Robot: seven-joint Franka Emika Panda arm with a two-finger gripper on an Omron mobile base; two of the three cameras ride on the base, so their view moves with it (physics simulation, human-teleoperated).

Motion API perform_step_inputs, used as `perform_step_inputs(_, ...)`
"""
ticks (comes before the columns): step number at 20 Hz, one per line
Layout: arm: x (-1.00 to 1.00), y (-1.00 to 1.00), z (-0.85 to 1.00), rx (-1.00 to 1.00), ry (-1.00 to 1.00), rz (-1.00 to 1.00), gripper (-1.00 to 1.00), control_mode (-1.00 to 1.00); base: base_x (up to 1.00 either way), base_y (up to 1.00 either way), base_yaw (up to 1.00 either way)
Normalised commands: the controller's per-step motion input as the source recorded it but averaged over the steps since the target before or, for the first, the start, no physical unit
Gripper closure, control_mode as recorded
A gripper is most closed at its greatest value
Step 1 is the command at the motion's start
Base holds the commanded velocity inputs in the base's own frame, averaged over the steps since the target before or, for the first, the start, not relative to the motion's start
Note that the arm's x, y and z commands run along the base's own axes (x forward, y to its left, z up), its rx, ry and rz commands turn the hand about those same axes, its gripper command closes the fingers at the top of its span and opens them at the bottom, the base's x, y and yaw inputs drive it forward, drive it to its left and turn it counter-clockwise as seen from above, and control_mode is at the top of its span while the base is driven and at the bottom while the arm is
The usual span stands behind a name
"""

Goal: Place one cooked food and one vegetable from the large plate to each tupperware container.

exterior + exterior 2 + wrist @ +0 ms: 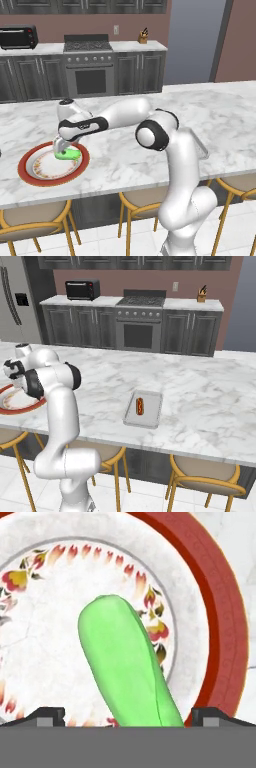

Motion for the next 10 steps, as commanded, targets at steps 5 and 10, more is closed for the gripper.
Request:
perform_step_inputs(5,0.0,0.0,-0.33,0.0,0.02,0.0,-1.0,-1.0,0.0,0.0,0.0)
perform_step_inputs(10,0.0,0.0,-0.4,0.0,0.0,0.03,-1.0,-1.0,0.0,0.0,0.0)
